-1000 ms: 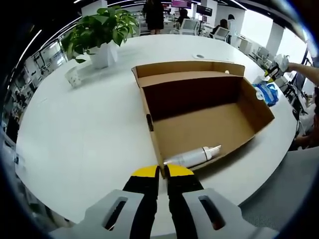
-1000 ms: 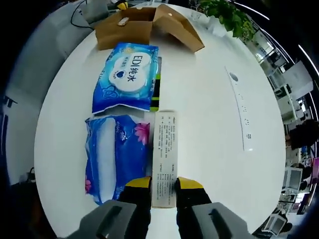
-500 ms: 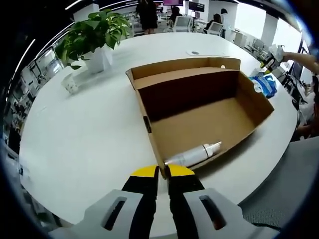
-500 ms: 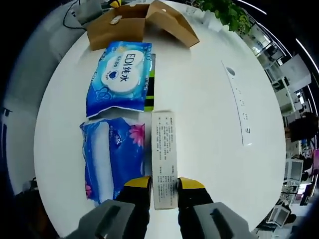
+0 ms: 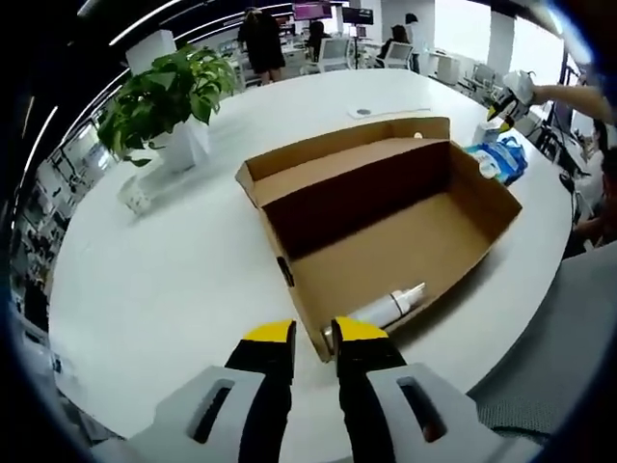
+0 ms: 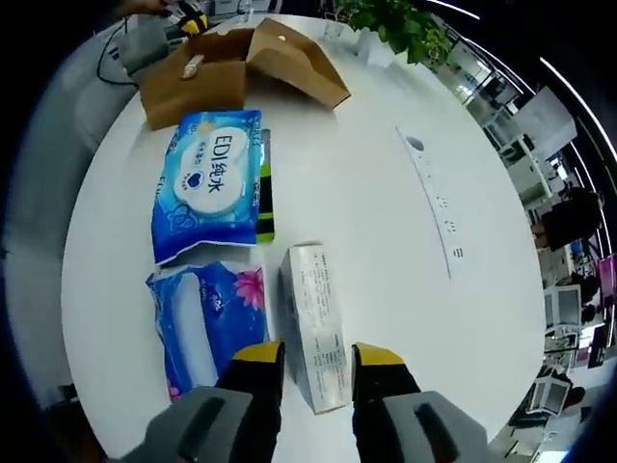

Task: Operate the shoe box by opening the lid, removing the specified soft item, and placing it in the target area until the item is outside and the box remains undamaged.

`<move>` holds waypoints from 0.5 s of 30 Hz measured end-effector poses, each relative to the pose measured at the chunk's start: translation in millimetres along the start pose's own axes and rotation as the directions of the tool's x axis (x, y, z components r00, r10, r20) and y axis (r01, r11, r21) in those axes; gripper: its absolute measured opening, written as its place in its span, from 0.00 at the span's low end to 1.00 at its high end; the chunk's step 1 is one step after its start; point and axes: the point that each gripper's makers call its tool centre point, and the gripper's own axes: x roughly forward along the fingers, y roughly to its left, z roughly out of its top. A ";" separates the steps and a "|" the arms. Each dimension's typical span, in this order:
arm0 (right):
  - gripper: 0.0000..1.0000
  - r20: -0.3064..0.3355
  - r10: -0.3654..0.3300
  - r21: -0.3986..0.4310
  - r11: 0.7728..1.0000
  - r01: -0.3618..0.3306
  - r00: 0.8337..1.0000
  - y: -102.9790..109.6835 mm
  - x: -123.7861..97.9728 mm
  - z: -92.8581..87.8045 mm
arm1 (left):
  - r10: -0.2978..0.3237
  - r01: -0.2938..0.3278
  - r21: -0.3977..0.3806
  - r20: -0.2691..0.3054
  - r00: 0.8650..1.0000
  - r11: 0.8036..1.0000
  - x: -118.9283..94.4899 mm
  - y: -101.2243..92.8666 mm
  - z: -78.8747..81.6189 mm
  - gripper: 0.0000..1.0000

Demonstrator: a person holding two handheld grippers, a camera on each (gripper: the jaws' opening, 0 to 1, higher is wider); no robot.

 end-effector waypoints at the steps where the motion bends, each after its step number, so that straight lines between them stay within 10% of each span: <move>1: 0.25 0.007 -0.007 -0.001 1.000 0.007 1.000 0.0 -3.6 3.3 | -0.002 0.002 0.020 0.004 1.000 1.000 -1.2 -0.2 3.5 0.15; 15: 0.41 0.067 -0.077 0.100 0.993 0.070 0.995 14.7 -33.5 27.8 | -0.110 0.111 0.218 -0.014 0.994 0.970 1.6 -14.7 32.2 0.20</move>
